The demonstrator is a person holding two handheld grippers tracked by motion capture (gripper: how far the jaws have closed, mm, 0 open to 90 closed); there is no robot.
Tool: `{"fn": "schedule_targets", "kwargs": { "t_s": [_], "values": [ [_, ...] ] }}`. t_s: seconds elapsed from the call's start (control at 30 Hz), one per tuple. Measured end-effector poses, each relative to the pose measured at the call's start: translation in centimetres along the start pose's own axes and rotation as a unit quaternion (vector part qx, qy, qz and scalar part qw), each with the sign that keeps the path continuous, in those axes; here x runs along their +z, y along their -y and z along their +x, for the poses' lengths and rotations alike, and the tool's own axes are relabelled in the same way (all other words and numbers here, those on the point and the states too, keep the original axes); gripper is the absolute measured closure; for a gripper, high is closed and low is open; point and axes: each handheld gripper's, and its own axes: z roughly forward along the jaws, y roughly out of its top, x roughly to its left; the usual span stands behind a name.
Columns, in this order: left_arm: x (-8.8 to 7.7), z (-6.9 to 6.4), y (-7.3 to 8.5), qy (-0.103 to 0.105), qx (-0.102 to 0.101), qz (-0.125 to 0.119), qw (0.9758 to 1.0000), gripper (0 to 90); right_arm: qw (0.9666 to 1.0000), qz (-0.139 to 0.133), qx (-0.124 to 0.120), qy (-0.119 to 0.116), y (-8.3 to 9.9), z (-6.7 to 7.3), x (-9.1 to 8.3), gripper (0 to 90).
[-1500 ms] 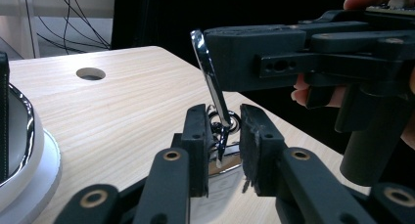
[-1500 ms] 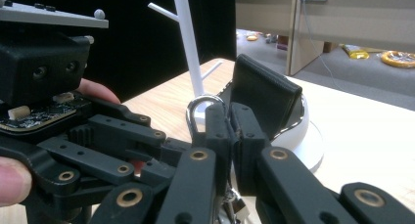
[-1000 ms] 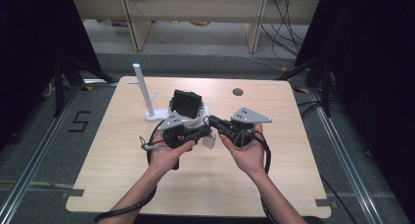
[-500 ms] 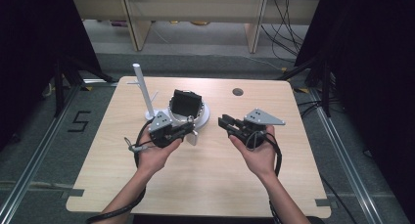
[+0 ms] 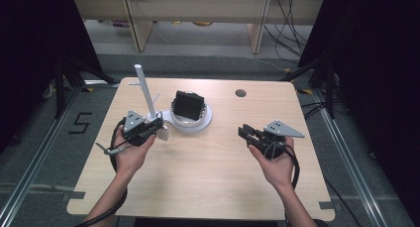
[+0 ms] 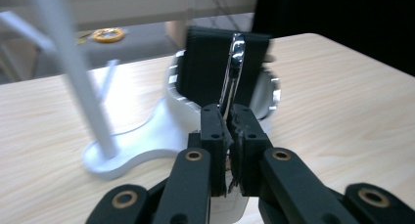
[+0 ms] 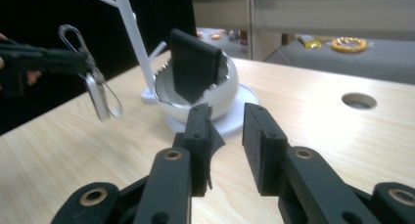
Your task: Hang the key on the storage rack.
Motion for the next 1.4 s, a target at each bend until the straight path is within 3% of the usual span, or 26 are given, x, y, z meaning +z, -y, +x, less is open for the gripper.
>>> {"fn": "schedule_targets", "kwargs": {
  "t_s": [0.1, 0.2, 0.27, 0.33, 0.37, 0.43, 0.47, 0.57, 0.6, 0.7, 0.77, 0.8, 0.87, 1.07, 1.1, 1.13, 1.2, 1.27, 1.37, 1.4],
  "values": [
    [-0.2, 1.2, 0.0, -0.03, -0.007, 0.003, 0.9995, 84.9, 0.9998, 0.013, 0.014, 0.009, 0.7, -0.2, -0.4, 73.3],
    [-0.2, 2.3, -0.1, -0.05, -0.02, 0.006, 0.9986, 84.9, 0.9998, 0.013, 0.005, 0.011, 1.2, -0.6, -0.4, 73.3],
    [-0.1, 3.1, -0.4, -0.067, -0.022, 0.008, 0.9975, 84.9, 0.9994, 0.017, 0.03, 0.006, 1.4, -0.3, -0.5, 73.3],
    [0.0, 3.8, -0.7, -0.081, -0.024, 0.015, 0.9963, 84.9, 0.9998, 0.016, 0.01, 0.011, 1.6, -0.6, -0.4, 73.3],
    [0.1, 4.3, -0.9, -0.089, -0.024, 0.018, 0.9956, 84.9, 0.9993, 0.022, 0.028, 0.008, 1.6, -0.3, -0.5, 73.3],
    [0.2, 5.0, -1.3, -0.098, -0.024, 0.021, 0.9947, 84.9, 0.9999, 0.009, 0.006, 0.008, 1.8, -0.7, -0.2, 73.3],
    [0.3, 5.3, -1.5, -0.104, -0.025, 0.022, 0.9941, 84.9, 0.9997, 0.012, 0.02, 0.008, 1.9, -0.5, -0.4, 73.4],
    [0.6, 6.2, -2.2, -0.114, -0.026, 0.024, 0.9929, 84.9, 0.9997, 0.015, 0.016, 0.007, 2.0, -0.7, -0.4, 73.5],
    [0.6, 6.4, -2.4, -0.116, -0.027, 0.026, 0.9925, 84.9, 0.9994, 0.014, 0.032, 0.008, 2.1, -0.5, -0.5, 73.5],
    [0.9, 6.9, -3.3, -0.125, -0.025, 0.028, 0.9914, 84.9, 0.9999, 0.006, 0.012, 0.007, 2.2, -0.8, -0.4, 73.5],
    [1.3, 7.3, -3.7, -0.134, -0.025, 0.03, 0.9902, 84.9, 0.9999, 0.005, 0.012, 0.006, 2.2, -0.8, -0.4, 73.5],
    [1.5, 7.5, -4.0, -0.138, -0.025, 0.032, 0.9896, 84.9, 0.9995, 0.01, 0.031, 0.004, 2.2, -0.5, -0.4, 73.5],
    [1.9, 7.9, -4.3, -0.143, -0.029, 0.034, 0.9888, 84.9, 0.9998, 0.005, 0.021, 0.007, 2.2, -0.5, -0.4, 73.6],
    [2.5, 8.5, -4.7, -0.152, -0.032, 0.04, 0.987, 84.9, 0.9998, 0.0, 0.018, 0.003, 2.2, -0.7, -0.5, 73.7],
    [2.6, 8.6, -4.9, -0.154, -0.032, 0.04, 0.9868, 84.9, 0.9996, 0.003, 0.029, 0.003, 2.2, -0.6, -0.5, 73.7],
    [2.6, 8.6, -4.9, -0.155, -0.032, 0.04, 0.9866, 84.9, 0.9998, -0.001, 0.017, 0.007, 2.2, -0.8, -0.5, 73.7],
    [2.7, 8.7, -5.1, -0.156, -0.032, 0.039, 0.9865, 84.9, 0.9996, 0.002, 0.027, 0.003, 2.2, -0.6, -0.5, 73.7],
    [2.6, 8.6, -5.3, -0.158, -0.032, 0.037, 0.9863, 84.9, 0.9999, -0.003, 0.012, 0.005, 2.2, -0.8, -0.4, 73.7],
    [2.5, 8.6, -5.5, -0.159, -0.033, 0.034, 0.9862, 84.9, 0.9999, -0.003, 0.012, 0.002, 2.3, -0.8, -0.4, 73.8],
    [2.5, 8.6, -5.5, -0.16, -0.033, 0.033, 0.9861, 84.9, 0.9997, 0.0, 0.024, 0.001, 2.3, -0.7, -0.4, 73.9]
  ]
}}
